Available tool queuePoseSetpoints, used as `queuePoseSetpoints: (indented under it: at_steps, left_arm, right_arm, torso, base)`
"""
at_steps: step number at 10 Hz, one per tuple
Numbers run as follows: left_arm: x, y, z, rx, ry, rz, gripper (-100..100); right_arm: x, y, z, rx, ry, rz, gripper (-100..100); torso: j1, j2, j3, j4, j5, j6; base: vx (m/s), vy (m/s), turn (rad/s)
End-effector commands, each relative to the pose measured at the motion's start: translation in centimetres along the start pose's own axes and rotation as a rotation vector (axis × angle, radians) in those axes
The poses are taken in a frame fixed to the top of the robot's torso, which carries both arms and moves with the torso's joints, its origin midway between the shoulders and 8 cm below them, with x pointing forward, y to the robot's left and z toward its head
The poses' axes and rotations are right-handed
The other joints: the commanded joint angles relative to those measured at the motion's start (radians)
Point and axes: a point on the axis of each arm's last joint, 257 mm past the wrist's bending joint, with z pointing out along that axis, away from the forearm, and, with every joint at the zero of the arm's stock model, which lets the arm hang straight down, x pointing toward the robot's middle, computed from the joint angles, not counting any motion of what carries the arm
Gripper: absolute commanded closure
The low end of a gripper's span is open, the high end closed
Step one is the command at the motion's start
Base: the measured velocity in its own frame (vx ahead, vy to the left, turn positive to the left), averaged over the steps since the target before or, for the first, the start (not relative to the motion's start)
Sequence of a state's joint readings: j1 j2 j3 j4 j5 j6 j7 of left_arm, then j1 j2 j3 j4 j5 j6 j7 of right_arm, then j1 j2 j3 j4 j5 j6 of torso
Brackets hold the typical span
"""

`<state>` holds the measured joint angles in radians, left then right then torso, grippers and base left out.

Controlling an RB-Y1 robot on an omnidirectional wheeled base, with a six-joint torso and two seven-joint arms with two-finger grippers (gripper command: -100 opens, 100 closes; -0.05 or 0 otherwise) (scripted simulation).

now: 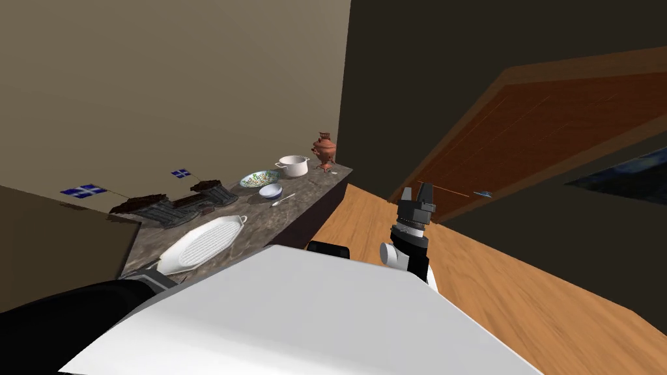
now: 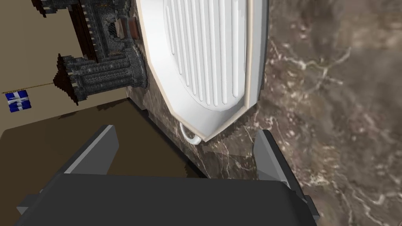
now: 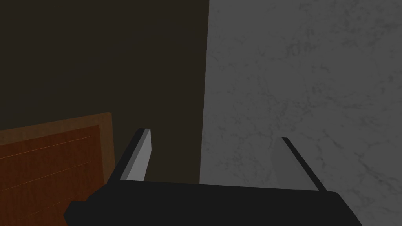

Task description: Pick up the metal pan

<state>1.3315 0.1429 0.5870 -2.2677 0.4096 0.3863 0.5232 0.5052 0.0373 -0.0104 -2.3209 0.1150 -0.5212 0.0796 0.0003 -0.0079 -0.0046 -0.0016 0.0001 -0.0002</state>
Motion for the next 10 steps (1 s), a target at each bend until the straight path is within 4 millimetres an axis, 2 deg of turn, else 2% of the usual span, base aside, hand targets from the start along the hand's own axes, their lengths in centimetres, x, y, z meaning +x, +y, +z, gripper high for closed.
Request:
queuePoseSetpoints:
  at_steps: [1,2,3,4,5,6,7,8,10]
  left_arm:
    - [-0.9,2.0,-0.7,-0.046,-0.024,-0.045,-100]
    - [-1.4,3.1,-0.9,-0.072,-0.036,-0.071,-100]
    - [-2.0,5.5,-1.4,-0.121,-0.057,-0.120,-100]
    - [-2.0,5.5,-1.4,-0.121,-0.057,-0.120,-100]
    - [-2.2,7.6,-1.6,-0.163,-0.069,-0.157,-100]
    - [-2.2,6.4,-1.7,-0.139,-0.062,-0.138,-100]
    - [-2.2,6.6,-1.7,-0.145,-0.064,-0.141,0]
    - [-3.0,6.9,-1.5,-0.145,-0.099,-0.169,-100]
    - [-3.7,7.3,-1.4,-0.145,-0.135,-0.199,-100]
  right_arm:
    - [0.0,0.0,0.0,0.000,0.000,0.000,0]
    - [0.0,0.0,0.0,0.000,0.000,0.000,0]
    - [0.0,0.0,0.0,0.000,0.000,0.000,0]
    - [0.0,0.0,0.0,0.000,0.000,0.000,0]
    - [0.0,0.0,0.0,0.000,0.000,0.000,0]
    - [0.0,0.0,0.0,0.000,0.000,0.000,0]
    - [0.0,0.0,0.0,0.000,0.000,0.000,0]
    - [0.0,0.0,0.0,0.000,0.000,0.000,0]
    - [0.0,0.0,0.0,0.000,0.000,0.000,0]
  torso:
    - [0.000,0.000,0.000,0.000,0.000,0.000]
    - [0.000,0.001,0.000,0.000,0.000,0.000]
    - [-0.001,0.002,0.001,0.000,0.000,0.000]
    - [-0.002,0.002,0.001,0.000,0.000,0.000]
    - [-0.002,0.003,0.002,0.001,0.000,-0.001]
    - [-0.002,0.004,0.002,0.001,0.000,-0.001]
    - [-0.002,0.006,0.003,0.001,0.000,-0.001]
    - [-0.003,0.007,0.004,0.002,-0.001,-0.001]
    - [-0.003,0.013,0.007,0.003,-0.001,0.000]
  base:
    - [0.089,0.021,-0.268]
    - [0.083,0.012,-0.184]
    - [0.089,0.011,-0.202]
    - [0.054,0.013,-0.074]
    - [0.036,0.011,-0.057]
    - [0.017,0.006,-0.012]
    - [0.000,0.000,0.000]
    - [-0.059,-0.010,-0.368]
    - [-0.109,-0.006,-0.284]
